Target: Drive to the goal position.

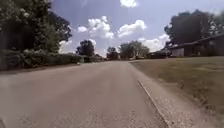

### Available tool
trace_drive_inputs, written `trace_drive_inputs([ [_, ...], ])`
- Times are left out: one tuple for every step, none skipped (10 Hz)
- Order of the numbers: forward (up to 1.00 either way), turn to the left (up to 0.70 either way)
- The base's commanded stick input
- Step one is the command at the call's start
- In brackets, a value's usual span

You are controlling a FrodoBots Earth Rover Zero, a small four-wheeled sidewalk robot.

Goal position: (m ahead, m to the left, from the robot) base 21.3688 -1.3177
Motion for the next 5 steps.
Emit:
trace_drive_inputs([
  [0.7,0.0],
  [0.7,0.0],
  [0.7,0.0],
  [0.7,0.0],
  [0.7,0.0],
])
